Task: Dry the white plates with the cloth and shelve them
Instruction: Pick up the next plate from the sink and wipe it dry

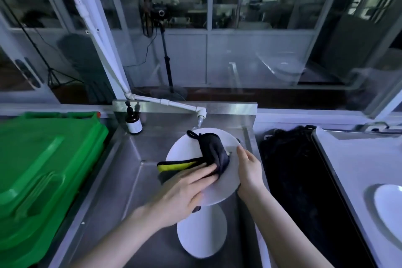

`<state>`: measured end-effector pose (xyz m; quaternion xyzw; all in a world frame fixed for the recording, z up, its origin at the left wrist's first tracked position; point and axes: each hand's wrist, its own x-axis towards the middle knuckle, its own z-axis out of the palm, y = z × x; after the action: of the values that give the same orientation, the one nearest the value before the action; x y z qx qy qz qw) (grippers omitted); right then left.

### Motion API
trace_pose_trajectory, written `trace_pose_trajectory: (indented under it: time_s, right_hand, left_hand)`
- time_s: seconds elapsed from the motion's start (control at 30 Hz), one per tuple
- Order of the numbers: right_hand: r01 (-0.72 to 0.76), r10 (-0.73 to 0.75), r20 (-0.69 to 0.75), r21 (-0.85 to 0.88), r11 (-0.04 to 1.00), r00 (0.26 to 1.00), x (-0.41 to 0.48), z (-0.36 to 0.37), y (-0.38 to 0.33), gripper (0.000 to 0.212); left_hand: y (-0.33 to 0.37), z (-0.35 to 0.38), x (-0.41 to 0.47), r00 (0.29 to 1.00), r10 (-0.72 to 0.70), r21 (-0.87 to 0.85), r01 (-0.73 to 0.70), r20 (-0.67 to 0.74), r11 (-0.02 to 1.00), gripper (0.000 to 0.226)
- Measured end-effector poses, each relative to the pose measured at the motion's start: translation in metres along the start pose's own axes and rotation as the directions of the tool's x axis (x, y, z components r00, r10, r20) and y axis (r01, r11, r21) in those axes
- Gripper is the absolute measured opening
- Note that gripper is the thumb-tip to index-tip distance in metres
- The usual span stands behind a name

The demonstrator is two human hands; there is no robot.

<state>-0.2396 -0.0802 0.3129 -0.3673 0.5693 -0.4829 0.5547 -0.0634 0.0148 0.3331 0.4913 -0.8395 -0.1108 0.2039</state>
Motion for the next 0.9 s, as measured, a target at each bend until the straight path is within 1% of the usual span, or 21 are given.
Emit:
trace_pose_trajectory:
  time_s: [0.07, 0.13, 0.2, 0.3, 0.33, 0.4, 0.43, 0.5, 0.53, 0.6, 0.67, 0.73, 0.8, 0.9]
  right_hand:
    - [0.018, -0.018, 0.001, -0.023, 1.000, 1.000, -0.003, 0.002, -0.002, 0.029]
    - [0.016, -0.015, 0.016, -0.034, 0.999, 1.000, -0.007, 0.004, 0.000, 0.034]
    - [0.008, -0.006, 0.040, -0.045, 0.999, 0.999, -0.013, 0.005, 0.002, 0.036]
    - [0.021, -0.019, 0.037, -0.054, 0.998, 0.999, -0.014, 0.002, -0.003, 0.033]
    - [0.039, -0.038, 0.017, -0.044, 0.998, 0.999, -0.012, 0.000, -0.008, 0.032]
    - [0.064, -0.064, -0.035, -0.004, 0.998, 0.997, -0.007, -0.003, -0.019, 0.039]
    - [0.070, -0.069, -0.057, 0.009, 0.997, 0.996, -0.005, -0.004, -0.024, 0.042]
    - [0.084, -0.081, -0.078, 0.034, 0.996, 0.994, -0.003, -0.005, -0.029, 0.045]
    - [0.088, -0.085, -0.081, 0.034, 0.996, 0.993, -0.002, -0.005, -0.029, 0.046]
    - [0.092, -0.092, -0.067, 0.002, 0.996, 0.993, -0.003, -0.001, -0.026, 0.039]
    - [0.071, -0.071, -0.018, 0.011, 0.997, 0.997, -0.009, 0.003, -0.021, 0.037]
    - [0.021, -0.022, 0.008, 0.075, 0.997, 1.000, -0.012, 0.004, -0.016, 0.037]
    - [-0.004, 0.004, 0.003, 0.100, 0.995, 1.000, -0.014, 0.003, -0.012, 0.039]
    - [0.000, 0.006, -0.053, 0.120, 0.993, 0.999, -0.020, 0.000, -0.014, 0.055]
  left_hand:
    - [0.000, 0.002, 0.006, 1.000, 0.000, -0.006, 0.000, 0.023, 1.000, 0.045]
    - [-0.006, 0.001, 0.018, 0.998, -0.036, -0.005, 0.036, 0.052, 0.999, 0.050]
    - [-0.018, -0.001, 0.028, 0.994, -0.073, 0.067, 0.068, 0.076, 0.995, 0.052]
    - [-0.039, -0.011, 0.037, 0.975, -0.219, 0.180, 0.213, 0.016, 0.960, 0.055]
    - [-0.041, -0.015, 0.038, 0.967, -0.256, 0.196, 0.254, -0.017, 0.947, 0.056]
    - [-0.035, -0.020, 0.036, 0.953, -0.295, 0.167, 0.303, -0.076, 0.938, 0.057]
    - [-0.029, -0.020, 0.033, 0.953, -0.285, 0.141, 0.297, -0.102, 0.944, 0.056]
    - [-0.008, -0.015, 0.025, 0.967, -0.215, 0.096, 0.229, -0.139, 0.969, 0.053]
    - [0.005, -0.011, 0.022, 0.976, -0.175, 0.072, 0.186, -0.128, 0.980, 0.053]
    - [0.032, 0.001, 0.022, 0.994, -0.094, 0.014, 0.095, -0.063, 0.995, 0.055]
    - [0.045, 0.010, 0.032, 0.998, -0.064, -0.009, 0.064, -0.026, 0.998, 0.058]
    - [0.042, 0.012, 0.047, 0.993, -0.111, 0.009, 0.111, -0.032, 0.994, 0.056]
    - [0.028, 0.009, 0.061, 0.983, -0.177, 0.037, 0.179, -0.041, 0.983, 0.055]
    - [-0.001, -0.001, 0.072, 0.944, -0.318, 0.131, 0.328, -0.089, 0.936, 0.056]
